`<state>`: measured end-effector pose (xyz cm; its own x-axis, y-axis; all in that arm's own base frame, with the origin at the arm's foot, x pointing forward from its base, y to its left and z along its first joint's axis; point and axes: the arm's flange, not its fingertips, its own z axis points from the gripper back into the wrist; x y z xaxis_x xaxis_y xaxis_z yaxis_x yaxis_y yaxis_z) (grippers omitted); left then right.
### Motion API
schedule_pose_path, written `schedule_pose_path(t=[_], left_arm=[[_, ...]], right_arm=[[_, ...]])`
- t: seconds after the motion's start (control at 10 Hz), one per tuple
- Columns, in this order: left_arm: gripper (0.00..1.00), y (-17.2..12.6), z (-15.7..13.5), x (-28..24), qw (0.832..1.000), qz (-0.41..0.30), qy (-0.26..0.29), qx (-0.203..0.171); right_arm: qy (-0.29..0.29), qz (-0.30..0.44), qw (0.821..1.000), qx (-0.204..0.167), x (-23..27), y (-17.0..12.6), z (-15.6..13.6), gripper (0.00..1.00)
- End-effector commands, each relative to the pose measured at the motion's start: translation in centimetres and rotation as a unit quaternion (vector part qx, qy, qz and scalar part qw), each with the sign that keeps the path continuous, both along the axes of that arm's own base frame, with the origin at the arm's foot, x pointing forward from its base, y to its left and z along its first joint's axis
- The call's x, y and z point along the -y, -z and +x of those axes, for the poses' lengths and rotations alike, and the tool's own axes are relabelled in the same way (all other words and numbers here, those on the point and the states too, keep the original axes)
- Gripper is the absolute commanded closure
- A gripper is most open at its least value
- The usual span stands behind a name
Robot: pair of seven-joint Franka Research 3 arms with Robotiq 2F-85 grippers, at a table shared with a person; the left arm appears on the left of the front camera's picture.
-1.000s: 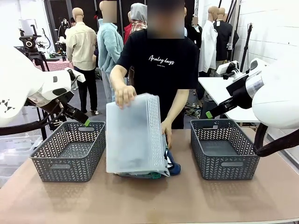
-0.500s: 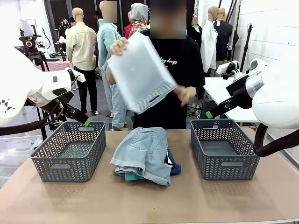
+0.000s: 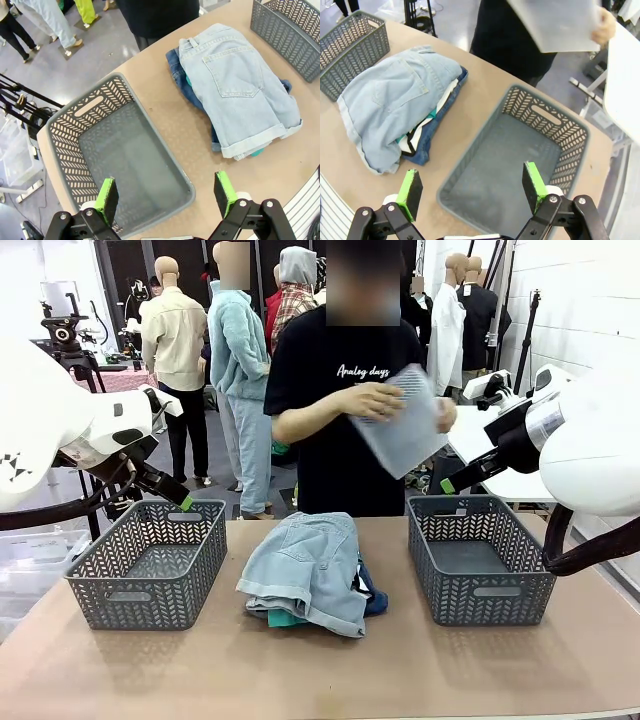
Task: Sort the tops and bottoms.
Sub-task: Lift clothes from the center of the table with your left hand.
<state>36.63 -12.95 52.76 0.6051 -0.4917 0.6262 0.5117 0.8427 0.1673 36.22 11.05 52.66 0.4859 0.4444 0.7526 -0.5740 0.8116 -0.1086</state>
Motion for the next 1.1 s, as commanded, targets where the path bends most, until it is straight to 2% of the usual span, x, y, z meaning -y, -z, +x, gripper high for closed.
schedule_pose_path(t=[0.0,1.0], left_arm=[[0.0,-0.01,0.09,-0.22,1.0,0.003,0.001,0.002],[0.0,-0.01,0.09,-0.22,1.0,0.003,0.001,0.002]], right_arm=[[-0.001,0.0,1.0,0.0,0.04,0.04,0.04,0.0],[-0.001,0.0,1.0,0.0,0.04,0.04,0.04,0.0]])
